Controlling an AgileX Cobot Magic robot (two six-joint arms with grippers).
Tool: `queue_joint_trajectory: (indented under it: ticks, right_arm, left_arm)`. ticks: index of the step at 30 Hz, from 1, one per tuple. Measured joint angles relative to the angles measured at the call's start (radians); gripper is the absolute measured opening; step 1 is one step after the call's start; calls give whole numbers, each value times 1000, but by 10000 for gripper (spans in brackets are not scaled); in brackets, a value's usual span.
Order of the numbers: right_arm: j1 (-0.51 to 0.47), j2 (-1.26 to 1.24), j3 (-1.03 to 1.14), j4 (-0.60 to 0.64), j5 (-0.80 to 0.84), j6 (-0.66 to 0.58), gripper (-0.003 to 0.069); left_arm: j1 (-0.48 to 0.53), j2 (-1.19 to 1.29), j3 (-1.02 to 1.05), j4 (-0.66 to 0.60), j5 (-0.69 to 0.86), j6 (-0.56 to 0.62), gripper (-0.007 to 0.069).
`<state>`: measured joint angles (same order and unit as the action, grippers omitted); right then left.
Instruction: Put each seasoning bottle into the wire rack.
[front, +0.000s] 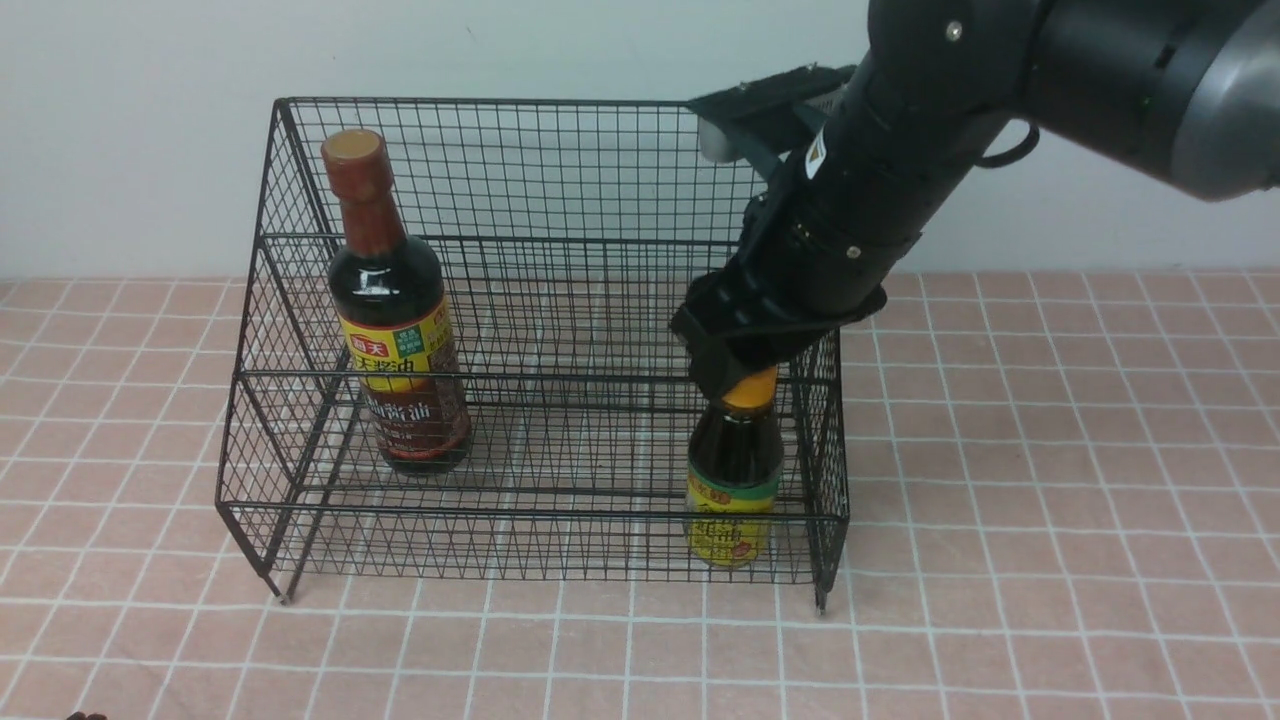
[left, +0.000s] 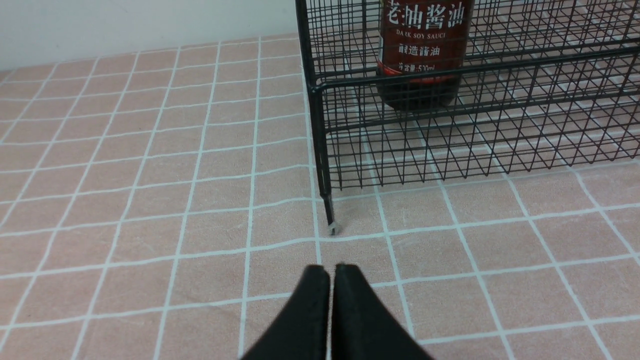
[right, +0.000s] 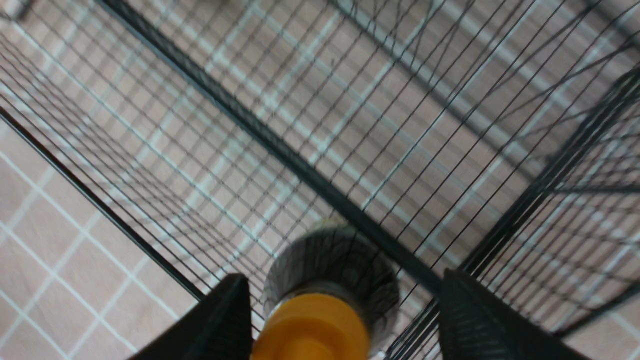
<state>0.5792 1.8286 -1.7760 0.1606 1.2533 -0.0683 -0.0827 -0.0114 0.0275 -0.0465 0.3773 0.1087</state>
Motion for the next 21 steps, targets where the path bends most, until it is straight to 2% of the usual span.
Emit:
queue_joint_trajectory:
  ticks: [5,12,16,19,21]
  right_arm:
    - [0,-99,-76,-32,1,8,479]
    - [0,-337,-114,-117,11,28,468]
    - [0,-494,-114,-211,21,81,414]
    - [0,-676,-65,-290,22,145,318]
    - [0,-726,-35,-304,22,165,289]
  left_arm:
    - [0,0,0,1,0,0,-7]
    - [0,0,0,1,0,0,-7]
    - [0,0,0,1,0,0,-7]
    - [0,0,0,1,0,0,-7]
    - [0,0,0,1,0,0,-7]
